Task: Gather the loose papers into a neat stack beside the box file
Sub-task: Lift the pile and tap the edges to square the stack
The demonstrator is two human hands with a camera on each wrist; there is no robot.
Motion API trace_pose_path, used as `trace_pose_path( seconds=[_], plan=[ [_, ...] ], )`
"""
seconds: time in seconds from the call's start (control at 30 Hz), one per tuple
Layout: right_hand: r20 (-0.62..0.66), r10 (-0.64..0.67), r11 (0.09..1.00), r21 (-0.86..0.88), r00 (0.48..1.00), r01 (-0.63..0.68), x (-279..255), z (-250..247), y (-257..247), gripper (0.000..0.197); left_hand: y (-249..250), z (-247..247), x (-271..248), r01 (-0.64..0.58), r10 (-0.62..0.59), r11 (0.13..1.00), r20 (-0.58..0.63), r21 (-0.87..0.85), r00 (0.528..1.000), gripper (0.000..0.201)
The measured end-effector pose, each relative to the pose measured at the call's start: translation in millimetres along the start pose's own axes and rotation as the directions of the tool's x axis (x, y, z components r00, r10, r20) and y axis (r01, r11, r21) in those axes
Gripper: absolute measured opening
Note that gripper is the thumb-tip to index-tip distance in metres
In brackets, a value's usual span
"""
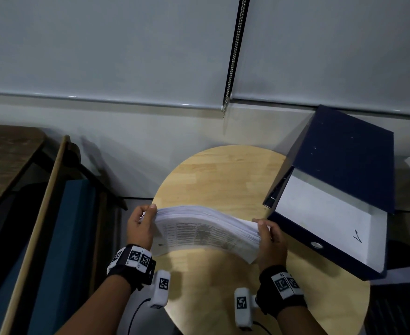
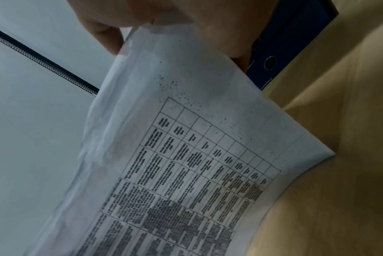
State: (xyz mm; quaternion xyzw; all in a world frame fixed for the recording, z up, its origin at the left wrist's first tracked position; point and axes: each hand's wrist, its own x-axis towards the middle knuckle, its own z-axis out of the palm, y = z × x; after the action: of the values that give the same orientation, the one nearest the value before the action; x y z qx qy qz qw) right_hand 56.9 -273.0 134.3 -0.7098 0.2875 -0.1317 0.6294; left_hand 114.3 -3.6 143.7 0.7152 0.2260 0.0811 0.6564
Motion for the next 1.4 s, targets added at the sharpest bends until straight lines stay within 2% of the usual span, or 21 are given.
trace_pose_path(
  seconds=[0.1, 0.2, 0.33, 0.5, 0.6, 0.73, 0.83, 1.03, 1.2, 1.4],
  plan=[
    [0.035, -0.056, 0.998, 0.003, 0.998, 0.056, 0.5, -1.6, -3.0, 0.006, 0.0, 0.6, 1.0, -0.024, 0.024, 0.999, 0.014, 0.021, 1.000, 0.031],
    [0.088, -0.045, 0.996, -0.074, 0.995, 0.052, -0.4, -3.4, 1.1, 0.014, -1.2, 1.7, 2.9, -0.018, 0.018, 1.000, 0.008, 0.022, 1.000, 0.031],
    [0.075, -0.084, 0.987, -0.128, 0.994, 0.093, -0.8, -8.2, 9.0, 0.017, 2.5, 1.7, 3.5, -0.003, 0.003, 1.000, 0.007, 0.019, 1.000, 0.028],
    [0.091, -0.125, 0.989, -0.073, 0.988, 0.132, -1.3, -7.0, 6.4, 0.015, 3.5, 0.8, 3.5, 0.008, -0.008, 1.000, 0.017, 0.014, 1.000, 0.027],
    [0.096, -0.104, 0.994, -0.027, 0.990, 0.107, -1.1, -2.5, 2.0, 0.007, 0.3, 1.1, 4.1, 0.015, -0.015, 1.000, 0.015, 0.014, 1.000, 0.026],
    [0.034, -0.094, 0.995, -0.041, 0.995, 0.096, -0.8, 4.2, -8.3, 0.017, 0.5, 2.2, 4.3, 0.031, -0.031, 1.000, 0.007, 0.005, 0.999, 0.026],
    [-0.001, -0.085, 0.994, -0.074, 0.996, 0.084, 2.0, 3.8, -6.5, 0.018, 6.2, 2.4, 1.9, 0.026, -0.026, 0.999, 0.009, 0.019, 1.000, 0.026],
    [0.003, -0.084, 0.995, -0.050, 0.996, 0.084, -0.6, -5.3, 2.7, 0.010, 8.2, -1.1, 0.2, 0.013, -0.013, 1.000, 0.023, 0.023, 1.000, 0.028],
    [0.120, -0.100, 0.993, -0.050, 0.988, 0.106, -2.2, -6.8, 3.8, 0.011, 7.7, 0.0, 1.7, 0.001, -0.002, 0.999, 0.029, 0.037, 1.000, 0.030],
    [0.043, -0.075, 0.995, -0.061, 0.996, 0.077, -1.1, -4.1, 0.4, 0.008, 1.6, -1.9, 5.6, 0.029, -0.030, 0.999, 0.027, 0.029, 0.999, 0.031]
  ],
)
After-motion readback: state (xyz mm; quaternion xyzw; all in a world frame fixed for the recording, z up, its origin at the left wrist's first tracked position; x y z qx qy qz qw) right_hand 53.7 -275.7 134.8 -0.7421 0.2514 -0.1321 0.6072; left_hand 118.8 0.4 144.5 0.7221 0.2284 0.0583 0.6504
